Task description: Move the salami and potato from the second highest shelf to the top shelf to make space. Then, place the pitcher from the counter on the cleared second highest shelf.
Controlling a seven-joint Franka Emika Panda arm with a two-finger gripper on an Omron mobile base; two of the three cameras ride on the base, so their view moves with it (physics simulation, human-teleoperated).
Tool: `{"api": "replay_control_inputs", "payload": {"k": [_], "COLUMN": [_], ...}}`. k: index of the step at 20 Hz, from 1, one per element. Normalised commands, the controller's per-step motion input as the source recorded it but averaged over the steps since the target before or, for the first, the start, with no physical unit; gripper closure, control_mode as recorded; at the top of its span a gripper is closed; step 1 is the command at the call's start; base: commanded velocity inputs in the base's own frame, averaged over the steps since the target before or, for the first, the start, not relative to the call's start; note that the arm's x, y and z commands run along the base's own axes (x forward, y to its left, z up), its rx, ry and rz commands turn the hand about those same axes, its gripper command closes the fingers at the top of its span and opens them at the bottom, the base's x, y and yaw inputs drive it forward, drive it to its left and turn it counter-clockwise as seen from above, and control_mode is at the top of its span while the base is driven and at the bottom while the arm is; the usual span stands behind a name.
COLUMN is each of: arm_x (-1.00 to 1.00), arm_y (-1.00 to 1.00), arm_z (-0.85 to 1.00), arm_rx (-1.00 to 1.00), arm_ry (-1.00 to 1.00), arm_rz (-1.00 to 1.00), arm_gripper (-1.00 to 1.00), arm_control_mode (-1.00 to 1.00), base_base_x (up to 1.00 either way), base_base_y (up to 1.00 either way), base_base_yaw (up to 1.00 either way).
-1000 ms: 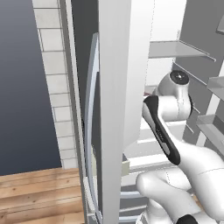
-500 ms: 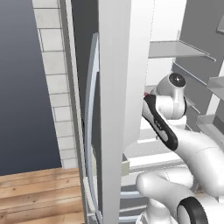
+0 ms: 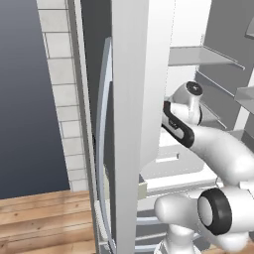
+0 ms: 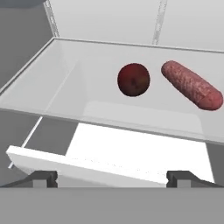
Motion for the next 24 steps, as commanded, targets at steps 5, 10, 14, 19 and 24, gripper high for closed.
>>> {"api": "replay_control_inputs", "payload": {"k": [5,10,14,19,24], "arm_x": [0.49,0.51,0.51,0.47,0.45], "arm_y": [0.00,0.00,-0.01,-0.05,-0.02], "arm_z": [-0.28,-0.26,-0.22,-0.20,-0.18], "arm_rx": [0.00,0.00,0.00,0.00,0.00], "arm_ry": [0.00,0.00,0.00,0.00,0.00], "arm_rz": [0.02,0.00,0.00,0.00,0.00], "arm_gripper": [-1.00,-1.00,-1.00,-1.00,-1.00], "arm_control_mode": [-1.00,-1.00,-1.00,-1.00,-1.00], "base_base_x": [0.00,0.00,0.00,0.00,0.00], "base_base_y": [0.00,0.00,0.00,0.00,0.00], "base_base_yaw": [0.00,0.00,0.00,0.00,0.00]}}
